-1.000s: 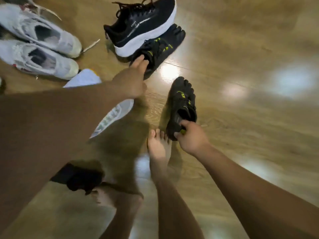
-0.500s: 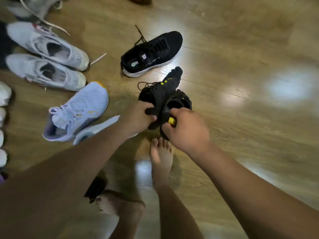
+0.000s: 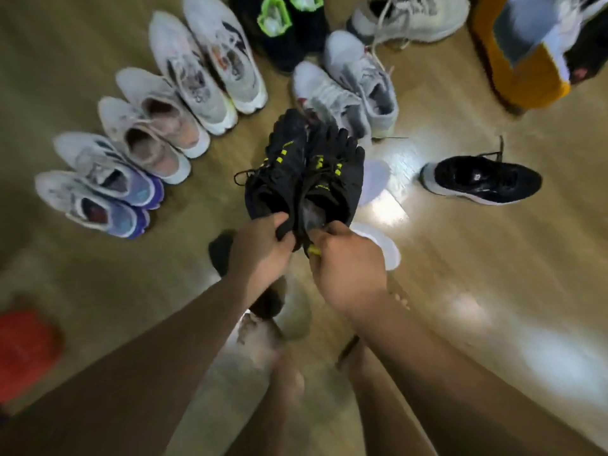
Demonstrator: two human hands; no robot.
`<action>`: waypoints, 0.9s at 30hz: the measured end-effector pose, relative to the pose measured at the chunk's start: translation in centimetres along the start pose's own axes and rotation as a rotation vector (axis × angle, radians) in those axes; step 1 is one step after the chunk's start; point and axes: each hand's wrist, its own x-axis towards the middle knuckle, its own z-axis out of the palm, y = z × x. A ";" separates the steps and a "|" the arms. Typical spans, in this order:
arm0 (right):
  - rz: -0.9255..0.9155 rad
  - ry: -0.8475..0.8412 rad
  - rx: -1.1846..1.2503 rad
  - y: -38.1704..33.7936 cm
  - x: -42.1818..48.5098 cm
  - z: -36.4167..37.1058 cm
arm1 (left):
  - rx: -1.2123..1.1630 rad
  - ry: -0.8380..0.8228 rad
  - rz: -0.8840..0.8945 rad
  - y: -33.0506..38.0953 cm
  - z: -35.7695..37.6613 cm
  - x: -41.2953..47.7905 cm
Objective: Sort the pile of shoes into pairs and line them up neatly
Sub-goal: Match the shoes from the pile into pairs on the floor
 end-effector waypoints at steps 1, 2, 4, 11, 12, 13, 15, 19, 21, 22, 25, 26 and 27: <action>-0.044 -0.017 -0.008 -1.9 0.9 0.4 | -0.017 0.030 -0.027 -2.1 -1.1 -0.3; -0.094 -0.036 -0.018 -3.8 1.6 1.0 | -0.047 0.062 -0.055 -3.9 -2.2 -0.9; -0.195 -0.119 -0.044 -7.4 2.5 2.3 | -0.134 0.094 -0.143 -7.9 -3.8 -2.5; -0.393 -0.321 -0.182 -16.6 1.7 8.9 | -0.344 0.121 -0.389 -19.8 -5.3 -9.2; -0.397 -0.337 -0.188 -17.5 1.6 9.8 | -0.352 0.122 -0.417 -20.9 -5.3 -9.7; -0.400 -0.350 -0.193 -18.3 1.6 10.8 | -0.351 0.123 -0.440 -22.1 -5.1 -10.1; -0.408 -0.375 -0.194 -19.6 1.5 12.9 | -0.342 0.127 -0.470 -24.2 -4.6 -10.5; -0.308 -0.459 -0.141 -20.4 2.0 16.5 | -0.285 0.108 -0.509 -26.8 -3.4 -10.4; -0.153 -0.548 -0.067 -19.2 2.7 18.0 | -0.207 0.016 -0.445 -27.3 -2.7 -9.8; -0.085 -0.590 -0.049 -18.4 3.0 18.5 | -0.191 -0.027 -0.403 -27.2 -2.4 -9.6; -0.014 -0.592 -0.158 -15.3 3.7 18.6 | -0.214 -0.032 -0.309 -26.6 -1.3 -8.7; -0.041 -0.558 -0.237 -14.2 4.0 18.3 | -0.219 -0.022 -0.290 -26.1 -1.2 -8.4; -0.074 -0.513 -0.308 -13.1 4.3 17.8 | -0.231 -0.020 -0.260 -25.6 -0.9 -8.0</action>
